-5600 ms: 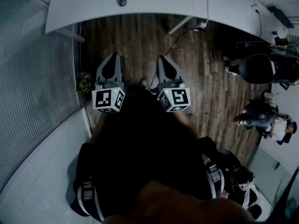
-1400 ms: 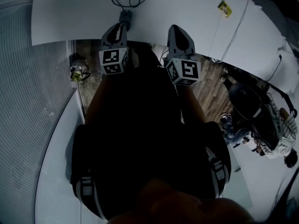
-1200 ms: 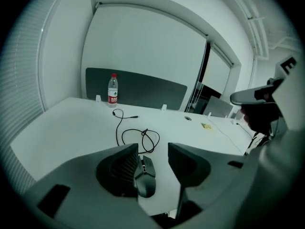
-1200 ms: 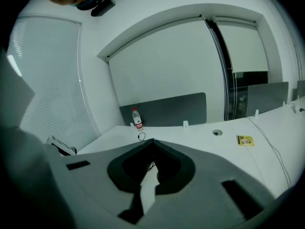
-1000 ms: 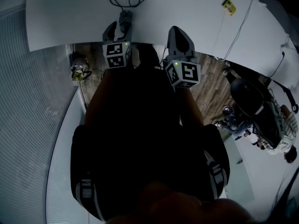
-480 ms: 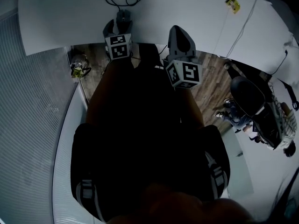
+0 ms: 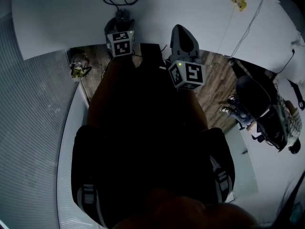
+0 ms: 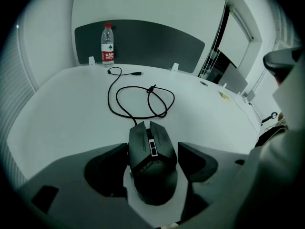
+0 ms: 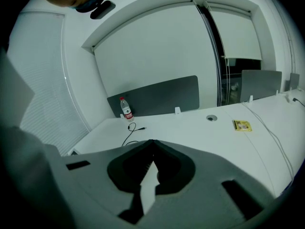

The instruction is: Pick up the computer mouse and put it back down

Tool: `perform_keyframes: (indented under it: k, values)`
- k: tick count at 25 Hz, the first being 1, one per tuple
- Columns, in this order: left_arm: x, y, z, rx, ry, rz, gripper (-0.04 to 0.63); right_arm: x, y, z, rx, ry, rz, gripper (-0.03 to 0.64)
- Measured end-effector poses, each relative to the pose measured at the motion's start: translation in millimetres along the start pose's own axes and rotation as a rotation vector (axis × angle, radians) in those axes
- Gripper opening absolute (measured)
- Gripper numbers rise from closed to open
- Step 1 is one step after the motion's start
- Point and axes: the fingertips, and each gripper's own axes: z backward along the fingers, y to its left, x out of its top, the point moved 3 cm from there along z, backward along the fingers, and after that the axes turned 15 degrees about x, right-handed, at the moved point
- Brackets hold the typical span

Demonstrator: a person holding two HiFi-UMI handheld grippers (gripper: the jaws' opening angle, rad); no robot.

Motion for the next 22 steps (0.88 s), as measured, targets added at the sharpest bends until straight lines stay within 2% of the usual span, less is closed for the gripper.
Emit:
perform_keyframes:
  k: [6, 9, 22]
  values:
    - [-1, 1, -9, 0.056, 0.011, -0.037, 0.305, -4, -6, -3, -0.006, 0.013, -0.013, 0.0]
    - [0, 0, -7, 0.073, -0.005, -0.027, 0.304, -4, -8, -2, -0.006, 0.011, -0.011, 0.0]
    - [0, 8, 0, 0.036, -0.039, -0.005, 0.299, -11, -4, 3, -0.021, 0.004, -0.008, 0.0]
